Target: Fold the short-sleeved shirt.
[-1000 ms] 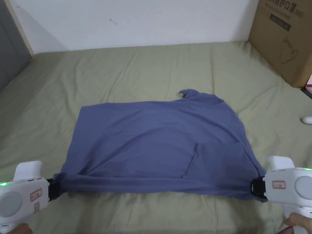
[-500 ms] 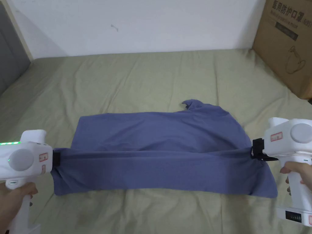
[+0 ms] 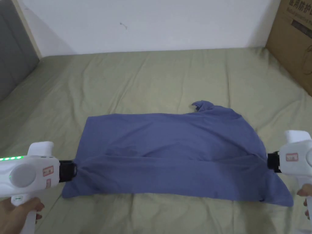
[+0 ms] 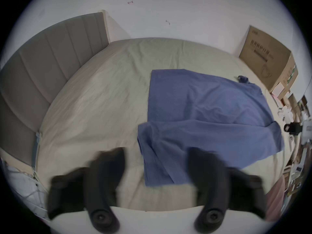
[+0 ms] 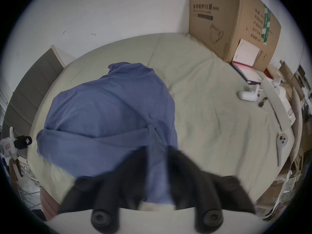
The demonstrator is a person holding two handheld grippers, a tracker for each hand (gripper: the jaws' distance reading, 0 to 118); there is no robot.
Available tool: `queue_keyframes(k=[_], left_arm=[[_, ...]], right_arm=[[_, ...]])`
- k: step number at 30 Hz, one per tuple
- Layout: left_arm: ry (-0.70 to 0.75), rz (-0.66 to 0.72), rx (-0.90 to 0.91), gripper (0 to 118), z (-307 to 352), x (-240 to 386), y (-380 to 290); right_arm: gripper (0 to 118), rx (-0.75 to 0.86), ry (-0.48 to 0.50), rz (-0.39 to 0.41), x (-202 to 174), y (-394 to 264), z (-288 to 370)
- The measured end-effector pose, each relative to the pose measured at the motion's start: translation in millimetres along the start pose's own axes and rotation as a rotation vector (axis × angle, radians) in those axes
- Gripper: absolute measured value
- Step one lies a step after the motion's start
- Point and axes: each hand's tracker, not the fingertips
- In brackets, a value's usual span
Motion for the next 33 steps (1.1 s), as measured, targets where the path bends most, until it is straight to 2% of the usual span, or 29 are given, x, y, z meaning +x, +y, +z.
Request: queue_keyframes(k=[1,2,4,9,10,11,12,13,14,16,17,18,19,20,21,22,23,24,28,29,30,31,33], left_arm=[[0.008,0.002,-0.009,25,3,0,-7],[0.039,0.002,0.000,1,6,2,-16],[0.031,-0.007,0.004,0,9,4,-26],[0.019,0.025,-0.002,0,-3,-3,-26],[0.033,0.023,-0.001,11,-4,2,-24],[0.042,0.027,-0.010,54,-10,5,-24],[0.060,0.027,-0.027,89,-20,5,-26],[0.074,0.023,-0.065,109,-31,5,-28],[0.079,0.041,-0.108,111,-43,1,-30],[0.050,0.067,-0.162,102,-58,-1,-39],[0.037,0.094,-0.201,99,-64,-1,-45],[0.062,0.073,-0.157,96,-61,3,-50],[0.070,0.056,-0.129,86,-54,6,-48],[0.084,0.060,-0.130,58,-48,9,-44],[0.087,0.038,-0.086,27,-39,9,-41],[0.060,0.045,-0.075,6,-37,3,-36],[-0.015,0.083,-0.094,6,-35,-1,-32],[0.034,0.074,-0.103,6,-35,1,-30],[0.043,-0.006,-0.111,6,-33,5,-29],[0.043,-0.003,-0.111,6,-32,6,-29],[0.041,-0.001,-0.111,6,-31,6,-29],[0.039,0.001,-0.112,6,-30,6,-29],[0.017,0.020,-0.116,6,-28,3,-28]], right_arm=[[5,-0.006,0.007,-0.004,0,-7,2],[3,-0.010,0.040,-0.009,2,-15,4],[0,-0.020,0.066,-0.042,2,-28,7],[0,-0.034,0.077,-0.027,-7,-48,9],[0,-0.036,0.083,-0.033,-7,-50,10],[0,-0.038,0.086,-0.038,-7,-53,11],[0,-0.036,0.086,-0.042,-7,-55,11],[0,-0.033,0.082,-0.050,-7,-57,12],[0,-0.033,0.083,-0.058,-5,-59,13],[1,-0.025,0.076,-0.093,1,-63,15],[9,-0.028,0.076,-0.106,4,-65,15],[23,-0.032,0.076,-0.115,7,-65,15],[47,-0.036,0.071,-0.123,10,-66,15],[80,-0.042,0.067,-0.124,12,-65,13],[91,-0.053,0.054,-0.117,15,-64,9],[91,-0.058,0.040,-0.115,17,-64,5],[91,-0.062,0.032,-0.113,19,-62,-1],[91,-0.076,0.019,-0.112,21,-59,-8],[84,-0.079,0.025,-0.112,27,-56,-38],[59,-0.078,0.009,-0.117,27,-58,-47],[31,-0.128,0.009,-0.173,27,-61,-57],[26,-0.114,0.023,-0.183,24,-63,-57],[22,-0.097,-0.007,-0.074,17,-59,-47]])
